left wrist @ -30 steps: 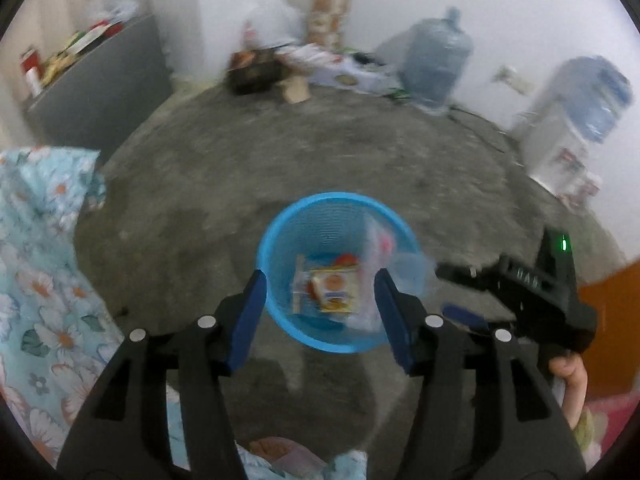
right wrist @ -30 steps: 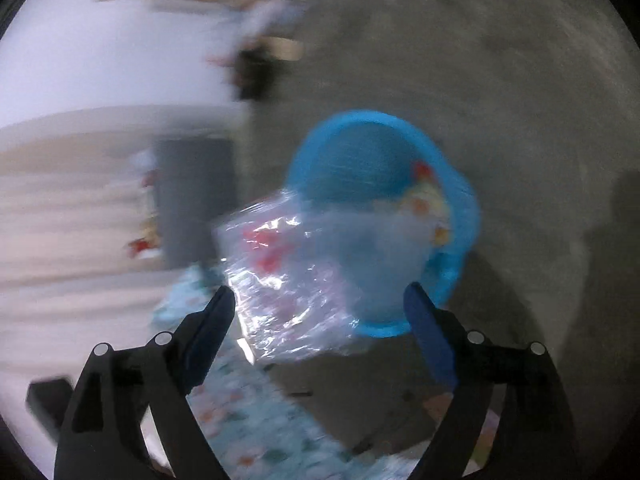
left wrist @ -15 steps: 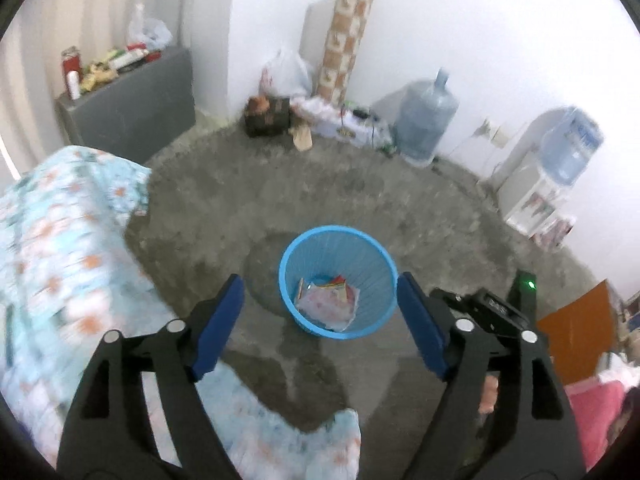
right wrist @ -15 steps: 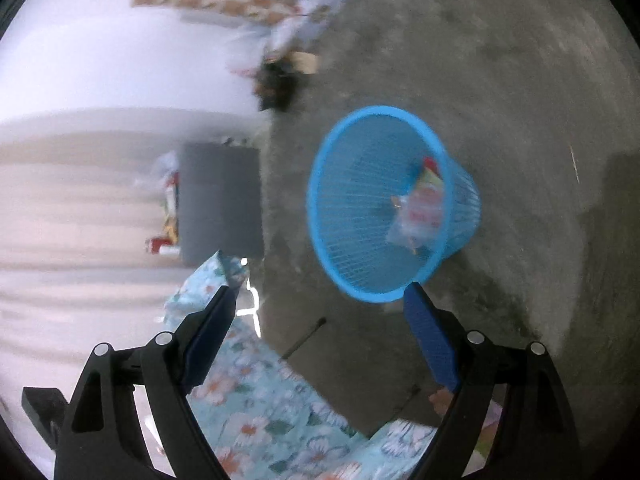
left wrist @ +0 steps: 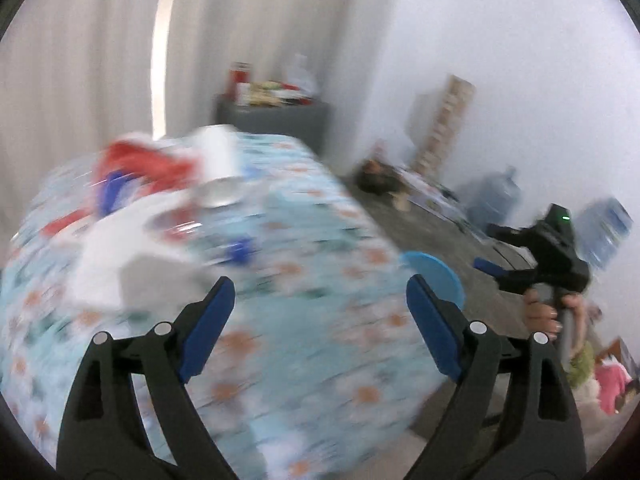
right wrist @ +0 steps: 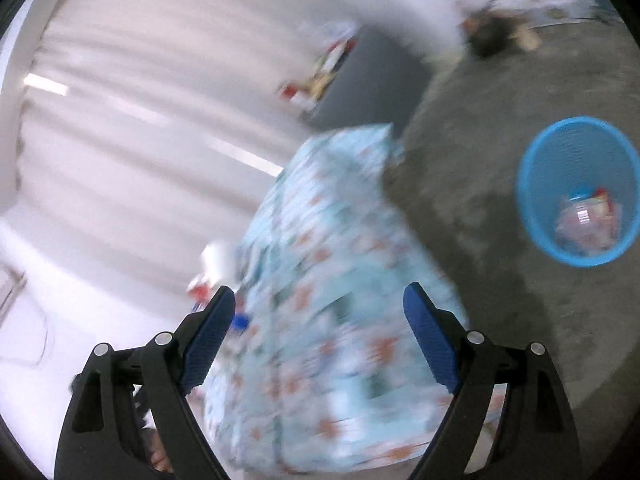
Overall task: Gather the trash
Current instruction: 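Move both tools back to the trash pile on the bed, then grasp the white cloth with the left tool while the right tool grasps the white paper cup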
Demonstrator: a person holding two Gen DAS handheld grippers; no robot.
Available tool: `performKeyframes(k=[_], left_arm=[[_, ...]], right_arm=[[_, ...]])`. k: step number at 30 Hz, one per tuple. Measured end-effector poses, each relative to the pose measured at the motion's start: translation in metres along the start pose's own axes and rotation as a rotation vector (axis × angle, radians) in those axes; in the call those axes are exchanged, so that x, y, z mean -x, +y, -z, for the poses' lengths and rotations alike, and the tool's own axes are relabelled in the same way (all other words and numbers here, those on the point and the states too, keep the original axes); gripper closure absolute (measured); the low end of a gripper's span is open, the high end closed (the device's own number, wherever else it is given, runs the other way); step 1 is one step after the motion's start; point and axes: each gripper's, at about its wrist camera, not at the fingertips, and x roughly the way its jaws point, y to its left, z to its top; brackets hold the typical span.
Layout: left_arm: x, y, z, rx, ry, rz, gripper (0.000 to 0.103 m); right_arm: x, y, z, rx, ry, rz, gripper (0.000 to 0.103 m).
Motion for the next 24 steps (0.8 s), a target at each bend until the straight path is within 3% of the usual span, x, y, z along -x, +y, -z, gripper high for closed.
performKeyframes(k=[4,10,17,24], left_arm=[[0.019,0.046,0.018,0.093,-0.054,-0.121,0.02],[0.023,0.11,0.03,0.236,-0.102,-0.172,0.02],[0.0,0.174,0.026,0.417,-0.095,-0.066,0.02],[-0.038,0.196,0.012,0.439,-0.072,-0.02,0.02]], right_arm=[[-0.044,0.041,0.026,0.052,0.121,-0.035,0.019],[-0.102,0.079,0.061,0.119,0.28,-0.043,0.019],[-0.144,0.091,0.082,0.155,0.391,0.023,0.019],[-0.153,0.094,0.086,0.169,0.406,0.06,0.019]])
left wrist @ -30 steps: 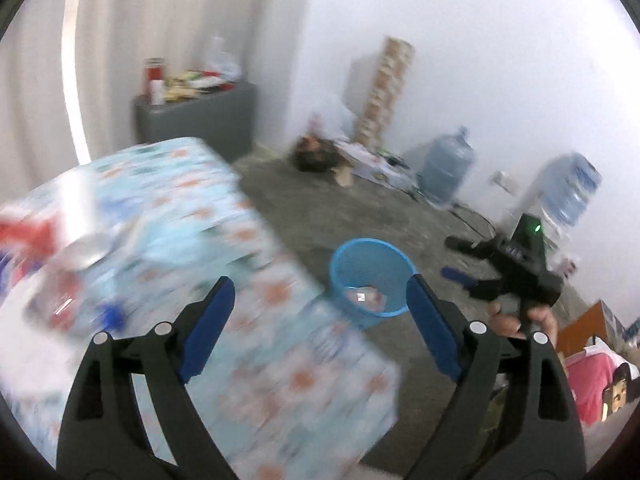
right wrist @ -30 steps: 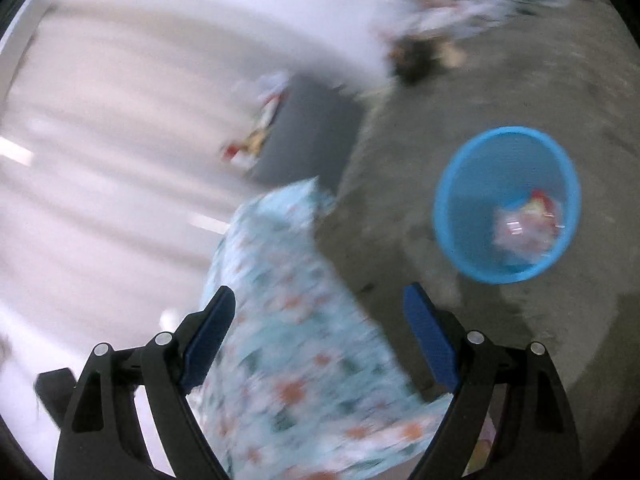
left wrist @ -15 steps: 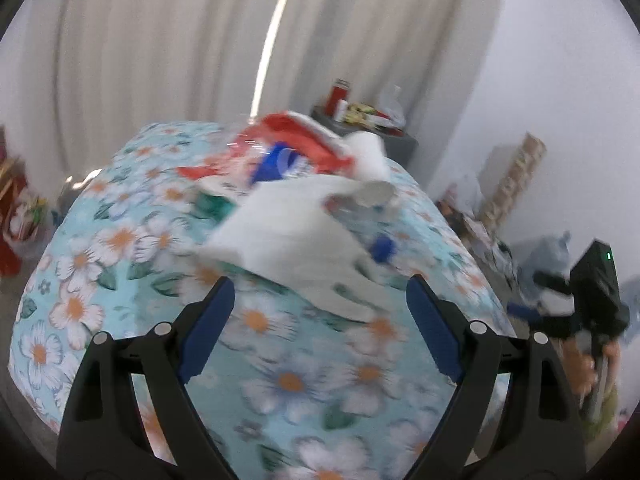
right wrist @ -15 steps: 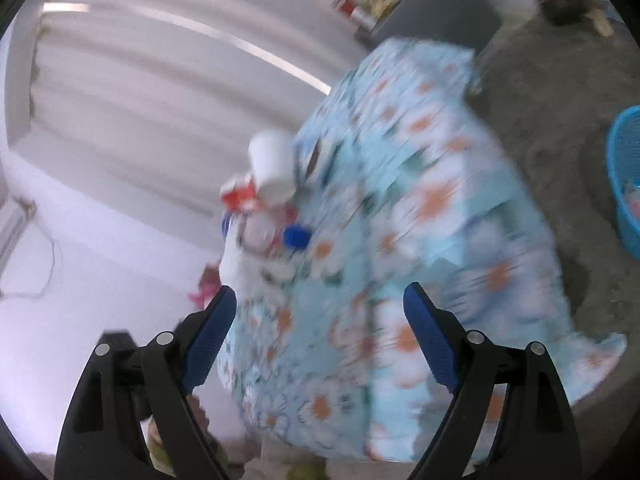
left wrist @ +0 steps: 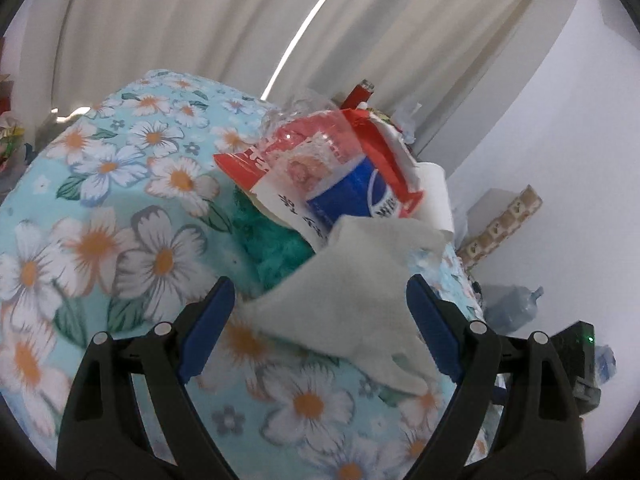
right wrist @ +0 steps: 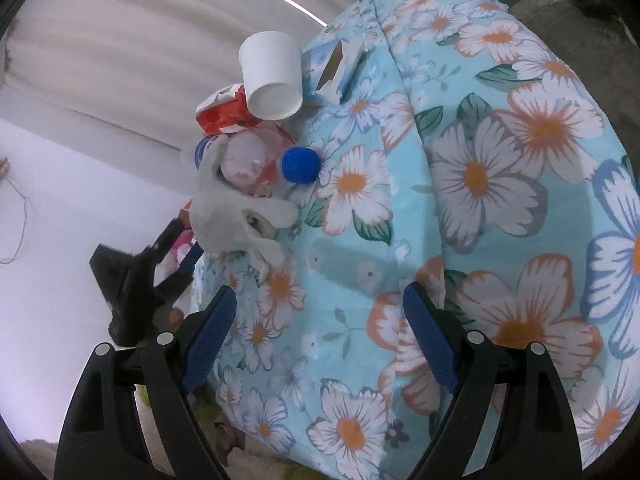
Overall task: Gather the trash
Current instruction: 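Grasp the white cloth with the left tool while the right tool grasps the white paper cup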
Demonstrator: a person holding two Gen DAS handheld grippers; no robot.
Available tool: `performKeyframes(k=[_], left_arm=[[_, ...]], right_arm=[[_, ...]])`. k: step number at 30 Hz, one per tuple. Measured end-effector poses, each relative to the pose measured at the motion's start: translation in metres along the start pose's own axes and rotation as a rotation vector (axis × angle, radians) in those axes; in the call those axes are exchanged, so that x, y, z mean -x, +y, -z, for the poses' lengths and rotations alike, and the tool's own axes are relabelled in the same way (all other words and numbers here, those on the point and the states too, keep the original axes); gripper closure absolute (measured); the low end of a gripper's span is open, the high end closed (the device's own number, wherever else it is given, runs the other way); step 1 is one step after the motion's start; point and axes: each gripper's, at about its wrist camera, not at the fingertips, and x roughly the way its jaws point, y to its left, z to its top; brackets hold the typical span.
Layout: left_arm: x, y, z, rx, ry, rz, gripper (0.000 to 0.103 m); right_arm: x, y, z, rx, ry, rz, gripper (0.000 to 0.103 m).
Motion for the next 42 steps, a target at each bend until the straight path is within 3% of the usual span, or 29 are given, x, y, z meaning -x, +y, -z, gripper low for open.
performKeyframes(k=[4,12,20,30,36,42], left_arm=[[-0.012,0.006,0.001,0.032,0.019,0.017,0.02],[-0.005,-0.005,0.016,-0.015,0.038,-0.021,0.06],[0.011,-0.017,0.032,-0.085,0.053,-0.018,0.087],[0.038,-0.029,0.048,-0.122,0.048,0.055,0.094],[0.055,-0.029,0.059,-0.114,0.051,0.093,0.094],[0.067,-0.033,0.07,-0.107,0.057,0.137,0.094]], right_arm=[[-0.003,-0.001,-0.001,-0.008,0.003,-0.004,0.019],[-0.003,0.001,-0.001,-0.003,0.006,0.006,0.019],[0.005,0.017,-0.011,0.023,-0.016,0.021,0.019],[0.007,0.077,-0.089,0.141,-0.125,0.009,0.019],[-0.031,0.097,-0.155,0.172,-0.15,0.149,0.019],[-0.083,0.099,-0.191,0.193,-0.097,0.309,0.021]])
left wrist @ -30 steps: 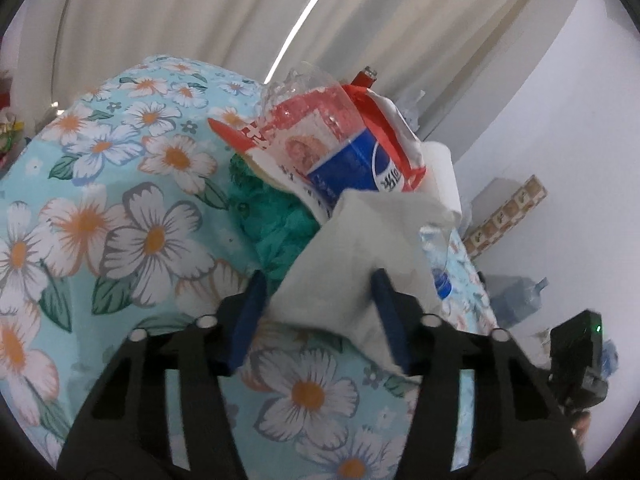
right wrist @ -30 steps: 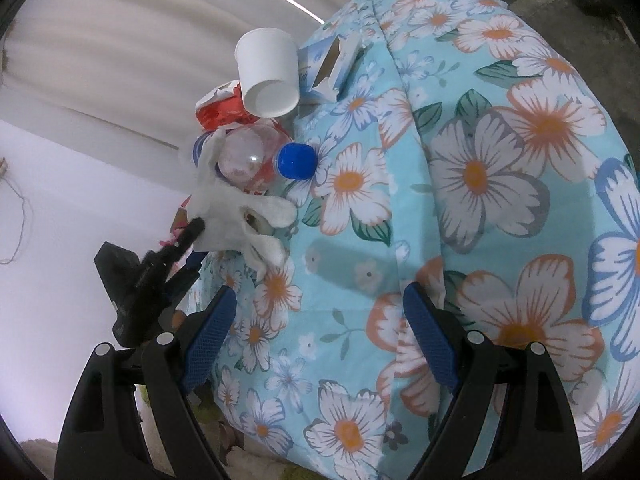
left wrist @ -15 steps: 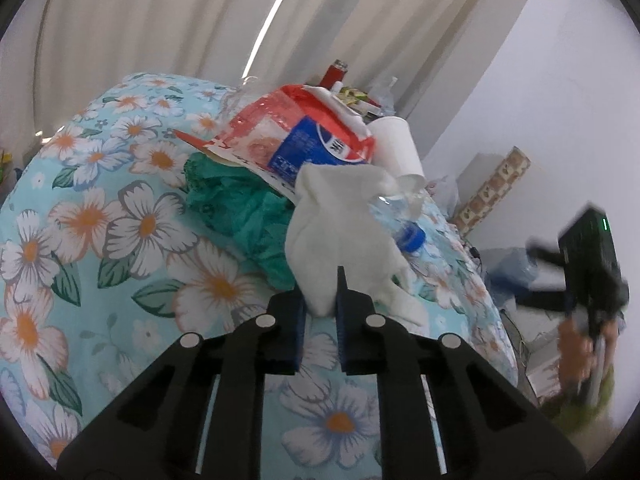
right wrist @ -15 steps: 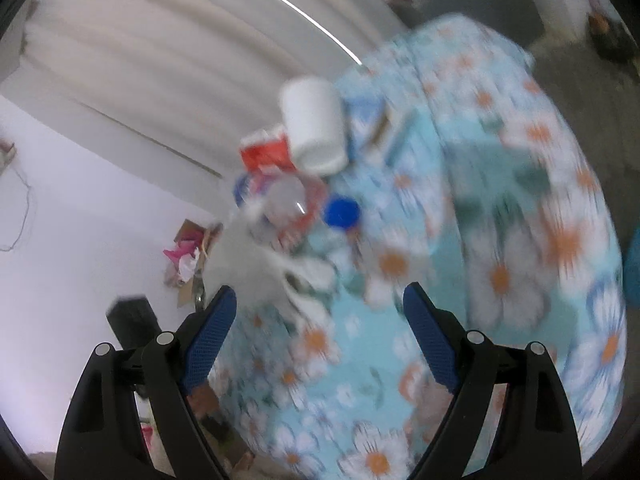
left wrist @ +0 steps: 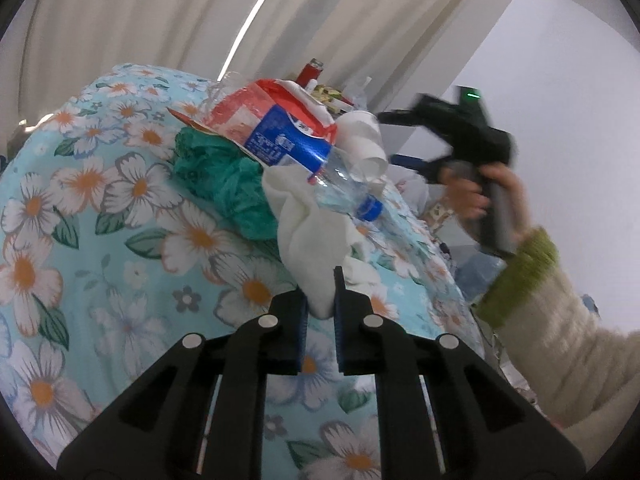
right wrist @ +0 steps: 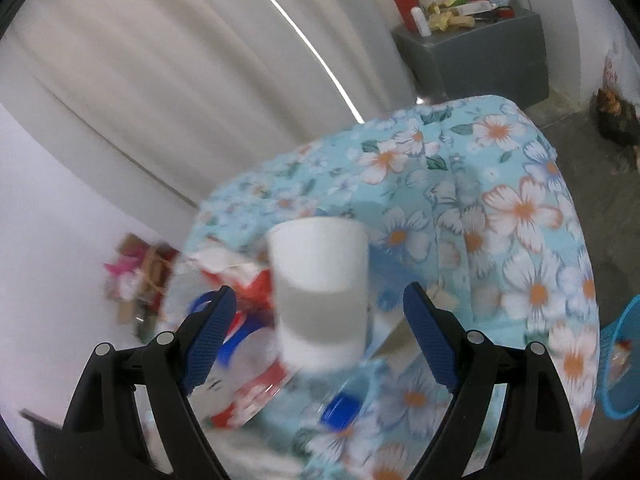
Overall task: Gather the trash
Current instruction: 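Grasp the white cloth with the left tool while the right tool grasps the white paper cup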
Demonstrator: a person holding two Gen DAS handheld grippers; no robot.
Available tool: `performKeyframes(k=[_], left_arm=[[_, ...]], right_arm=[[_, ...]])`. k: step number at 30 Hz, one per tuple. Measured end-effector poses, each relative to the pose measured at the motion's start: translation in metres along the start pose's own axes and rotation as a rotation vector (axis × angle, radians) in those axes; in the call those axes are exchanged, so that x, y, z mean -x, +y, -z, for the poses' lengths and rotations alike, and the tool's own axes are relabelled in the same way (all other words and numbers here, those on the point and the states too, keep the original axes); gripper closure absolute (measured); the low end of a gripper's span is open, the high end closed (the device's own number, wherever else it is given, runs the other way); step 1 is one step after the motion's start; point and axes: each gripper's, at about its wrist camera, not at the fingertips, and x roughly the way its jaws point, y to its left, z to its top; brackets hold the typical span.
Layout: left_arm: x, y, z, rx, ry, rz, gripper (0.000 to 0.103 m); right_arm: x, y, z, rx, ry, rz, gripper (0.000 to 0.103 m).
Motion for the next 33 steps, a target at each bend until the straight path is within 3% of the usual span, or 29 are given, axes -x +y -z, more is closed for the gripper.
performKeyframes(k=[3,4,7,12,18,23,29,33], left_arm=[[0.004,-0.006,0.008,-0.012,0.011,0.021,0.094],[0.006,-0.008,0.01,-0.016,0.014,0.023,0.094],[0.008,-0.012,0.014,-0.027,0.02,0.029,0.094],[0.01,-0.017,0.015,-0.036,0.015,0.044,0.094],[0.01,-0.024,0.014,-0.04,0.003,0.089,0.094],[0.005,-0.027,0.01,-0.044,0.018,0.102,0.094],[0.002,-0.03,0.002,-0.029,0.043,0.066,0.094],[0.002,-0.033,0.001,-0.029,0.044,0.026,0.094]], right_arm=[[-0.011,0.0,0.004,0.017,0.016,0.002,0.032],[-0.011,0.0,0.006,0.014,0.016,-0.006,0.041],[-0.004,-0.003,0.013,-0.004,0.001,-0.009,0.044],[0.034,-0.017,0.042,-0.037,-0.023,-0.036,0.045],[0.087,-0.038,0.113,-0.1,0.001,-0.075,0.045],[0.101,-0.045,0.166,-0.155,0.025,-0.087,0.044],[0.08,-0.049,0.183,-0.164,0.084,-0.063,0.042],[0.067,-0.049,0.174,-0.14,0.117,-0.07,0.034]])
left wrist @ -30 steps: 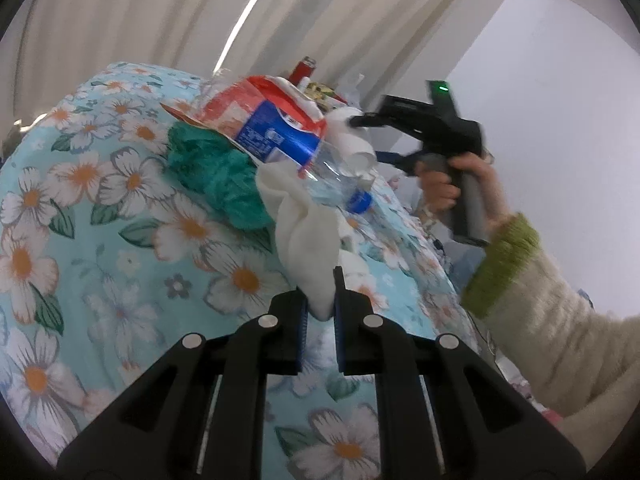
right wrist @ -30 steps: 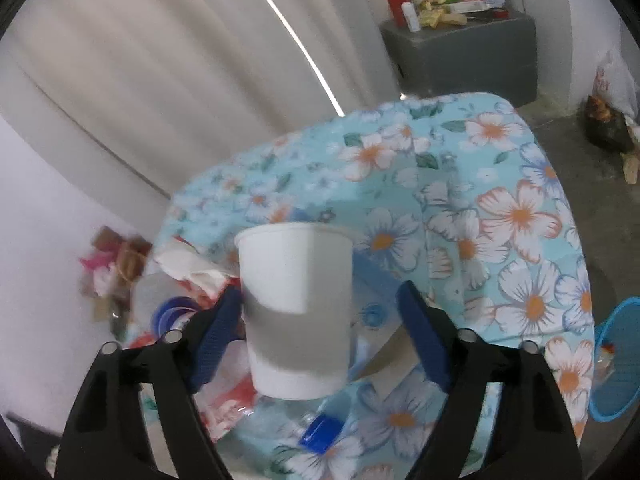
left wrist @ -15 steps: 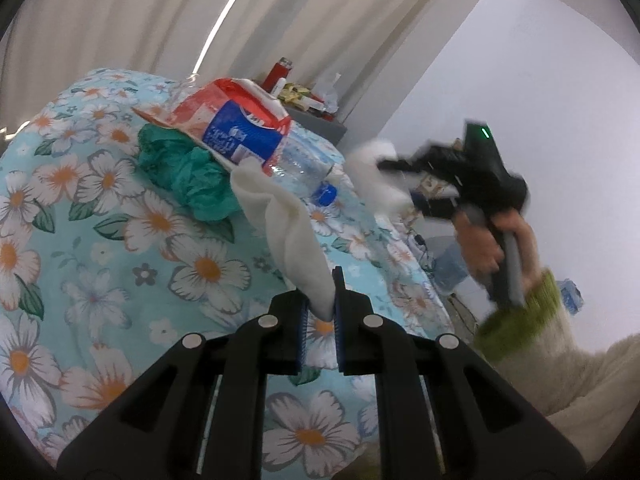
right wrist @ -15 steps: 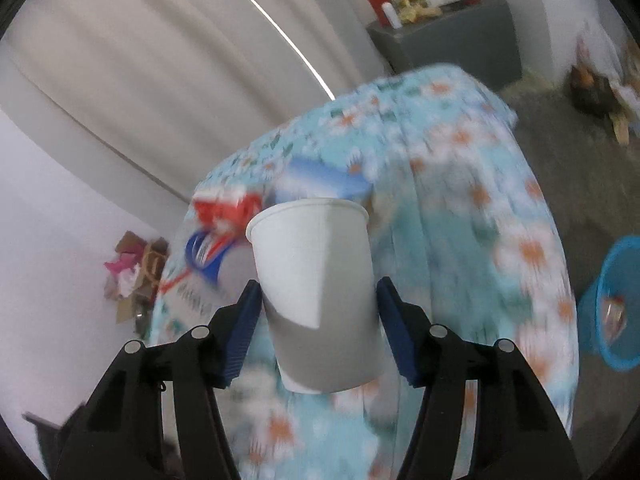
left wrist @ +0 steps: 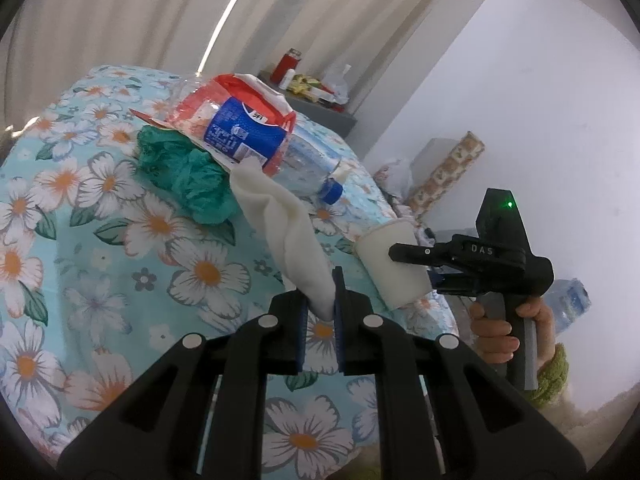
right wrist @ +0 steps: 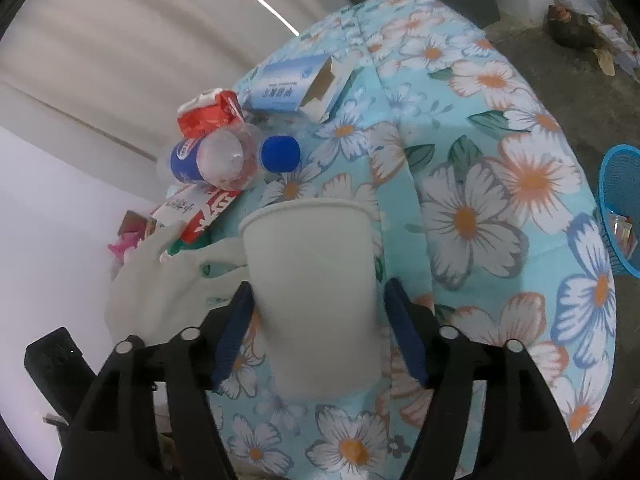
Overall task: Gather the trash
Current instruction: 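Grasp the white cloth with the left tool while the right tool grasps the white paper cup, then carry the white cloth and paper cup toward the blue wastebasket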
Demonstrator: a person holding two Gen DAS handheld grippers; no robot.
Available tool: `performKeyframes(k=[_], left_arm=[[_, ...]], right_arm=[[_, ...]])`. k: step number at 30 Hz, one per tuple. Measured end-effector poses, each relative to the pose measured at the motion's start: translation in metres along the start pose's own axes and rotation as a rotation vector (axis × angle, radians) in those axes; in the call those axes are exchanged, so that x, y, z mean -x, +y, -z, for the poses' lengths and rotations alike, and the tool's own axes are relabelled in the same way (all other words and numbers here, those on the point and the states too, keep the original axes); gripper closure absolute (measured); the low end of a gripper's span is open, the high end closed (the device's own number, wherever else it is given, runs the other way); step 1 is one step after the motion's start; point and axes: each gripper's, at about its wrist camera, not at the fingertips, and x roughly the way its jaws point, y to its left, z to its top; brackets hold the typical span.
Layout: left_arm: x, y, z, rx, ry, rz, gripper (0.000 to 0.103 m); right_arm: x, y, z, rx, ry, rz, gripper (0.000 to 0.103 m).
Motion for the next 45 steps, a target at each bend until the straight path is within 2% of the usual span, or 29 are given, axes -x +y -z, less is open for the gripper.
performKeyframes(k=[6,7,12,15,17,26,33,45], left_arm=[[0.0,-0.004,0.0,0.003,0.007,-0.037,0.094],[0.001,-0.006,0.0,0.0,0.007,-0.042,0.094],[0.001,-0.009,-0.003,-0.012,0.005,-0.06,0.094],[0.001,-0.011,-0.004,-0.012,0.003,-0.065,0.094],[0.001,-0.014,-0.005,-0.013,0.0,-0.068,0.094],[0.011,-0.039,-0.009,-0.061,-0.051,-0.061,0.095],[0.015,-0.059,-0.013,-0.093,-0.078,-0.021,0.095],[0.028,-0.099,-0.043,-0.153,-0.153,0.081,0.096]], right_arm=[[-0.007,0.004,-0.006,0.014,-0.005,-0.034,0.033],[-0.007,0.005,-0.007,0.017,-0.011,-0.037,0.037],[0.005,0.012,-0.009,0.051,-0.105,-0.067,0.037],[0.019,0.022,0.0,0.134,-0.235,-0.005,0.037],[0.023,0.024,0.009,0.181,-0.279,0.043,0.037],[0.038,-0.001,0.041,0.164,-0.295,0.065,0.037],[0.062,-0.009,0.053,0.099,-0.335,0.022,0.038],[0.112,-0.005,0.06,0.054,-0.424,-0.057,0.038]])
